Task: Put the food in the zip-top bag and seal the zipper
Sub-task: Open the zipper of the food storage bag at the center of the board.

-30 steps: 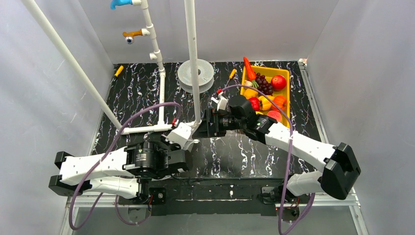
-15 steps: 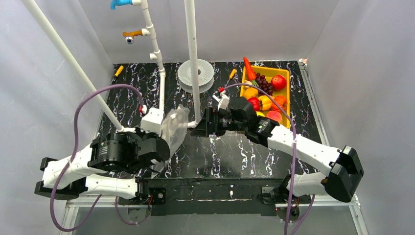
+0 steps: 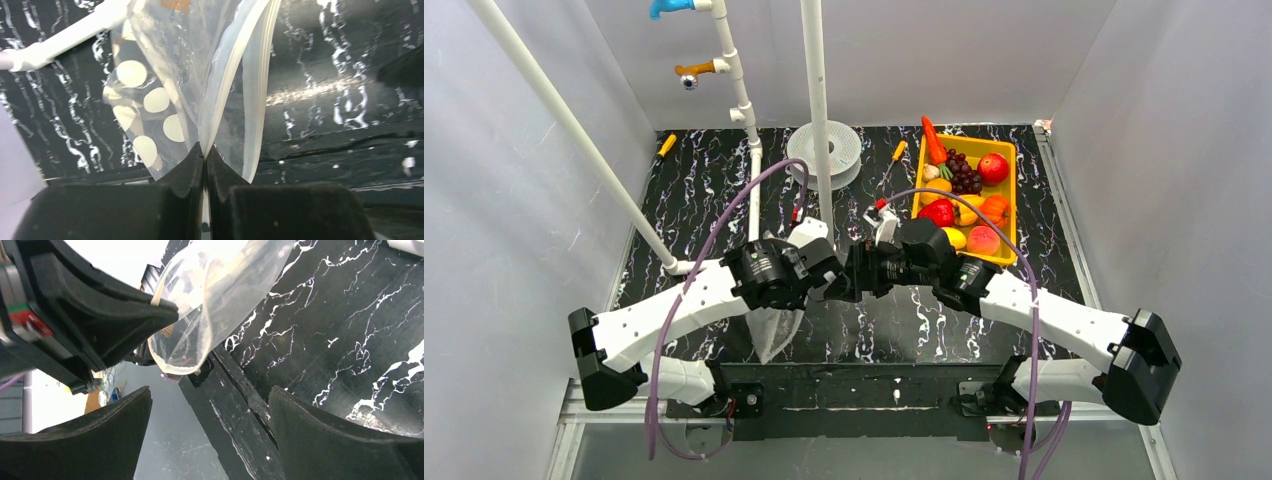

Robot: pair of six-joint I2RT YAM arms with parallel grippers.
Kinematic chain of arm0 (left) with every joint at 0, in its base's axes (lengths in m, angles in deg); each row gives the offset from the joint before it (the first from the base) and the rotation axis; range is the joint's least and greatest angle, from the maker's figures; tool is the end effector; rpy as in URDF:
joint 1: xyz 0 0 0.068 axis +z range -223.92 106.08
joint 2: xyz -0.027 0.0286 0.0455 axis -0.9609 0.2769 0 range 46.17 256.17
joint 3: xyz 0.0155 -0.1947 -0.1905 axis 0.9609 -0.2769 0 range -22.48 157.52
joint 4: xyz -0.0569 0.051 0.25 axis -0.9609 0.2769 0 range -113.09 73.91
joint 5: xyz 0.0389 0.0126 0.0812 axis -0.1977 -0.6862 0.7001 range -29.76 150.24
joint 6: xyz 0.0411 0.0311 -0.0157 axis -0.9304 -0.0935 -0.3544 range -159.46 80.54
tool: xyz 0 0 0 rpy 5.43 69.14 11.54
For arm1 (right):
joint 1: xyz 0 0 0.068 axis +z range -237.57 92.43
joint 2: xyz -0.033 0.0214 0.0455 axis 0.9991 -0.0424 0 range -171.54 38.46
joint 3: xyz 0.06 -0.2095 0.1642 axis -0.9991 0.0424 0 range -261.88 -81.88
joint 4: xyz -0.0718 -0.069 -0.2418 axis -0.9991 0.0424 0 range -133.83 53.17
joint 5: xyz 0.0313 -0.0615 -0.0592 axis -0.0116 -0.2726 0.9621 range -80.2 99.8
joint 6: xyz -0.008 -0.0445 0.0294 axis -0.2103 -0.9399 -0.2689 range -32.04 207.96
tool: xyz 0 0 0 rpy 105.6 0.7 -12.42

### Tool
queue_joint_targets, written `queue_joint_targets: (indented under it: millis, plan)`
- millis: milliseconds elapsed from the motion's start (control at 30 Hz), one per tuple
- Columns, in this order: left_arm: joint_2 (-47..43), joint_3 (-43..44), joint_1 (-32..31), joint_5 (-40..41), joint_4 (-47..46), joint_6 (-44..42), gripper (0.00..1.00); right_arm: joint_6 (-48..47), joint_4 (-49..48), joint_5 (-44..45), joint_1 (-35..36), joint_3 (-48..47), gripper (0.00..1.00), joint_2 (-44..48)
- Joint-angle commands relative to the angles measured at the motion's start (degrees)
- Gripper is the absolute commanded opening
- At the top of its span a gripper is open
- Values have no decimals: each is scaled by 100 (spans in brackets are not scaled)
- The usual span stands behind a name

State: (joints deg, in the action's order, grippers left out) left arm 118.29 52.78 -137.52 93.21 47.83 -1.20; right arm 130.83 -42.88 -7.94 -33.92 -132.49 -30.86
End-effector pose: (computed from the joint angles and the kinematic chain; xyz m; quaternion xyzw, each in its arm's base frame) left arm 0.1149 -0.1880 0.3420 0.1530 0.9300 0.0319 0.3327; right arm 0.1570 0.2317 0.3025 -0.1643 0.7957 0.5086 0.2849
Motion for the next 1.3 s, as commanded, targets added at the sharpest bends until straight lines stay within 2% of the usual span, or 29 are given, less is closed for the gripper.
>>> queue_joint_targets:
  millis: [0,100,200,333,567,700,733,767,800,833,900,1167,1233,1267]
  plan:
    - [42,54,311,-560,-772,-49,0,-18,-667,-8,43,365,89,188]
    - [6,-29,430,-875,-1181,-76,0,162,-1022,2,149,537,82,109]
    - [-67,-110,537,-1165,-1463,-87,0,164,-1104,3,275,406,79,-124]
    - [-181,-56,614,-1215,-1469,-134,0,90,-1180,68,313,262,75,-411]
    - [-396,-91,685,-1285,-1393,-515,0,-20,-1133,189,315,19,61,-795]
    - [-417,-137,697,-1381,-1401,-601,0,-20,-1265,207,319,-34,41,-862]
    - [-436,-188,697,-1403,-1457,-626,0,-21,-1272,217,315,-63,32,-902]
    - [-459,-228,696,-1396,-1488,-636,0,-30,-1273,205,315,-101,15,-942]
    - [-473,-254,699,-1327,-1477,-656,0,-31,-1259,169,320,-151,6,-978]
    - [-479,-267,699,-1223,-1427,-677,0,-37,-1262,117,318,-187,1,-997]
    - [-476,-324,694,-997,-1314,-699,0,13,-1281,45,316,-229,1,-1013]
    - [-724,-567,699,-738,-1097,-764,34,464,-1738,-393,313,-139,1,-1105]
    - [-889,-615,697,-795,-1127,-833,34,512,-1731,-435,314,-178,1,-1199]
    - [-978,-620,694,-812,-1135,-875,27,534,-1688,-470,309,-218,1,-1265]
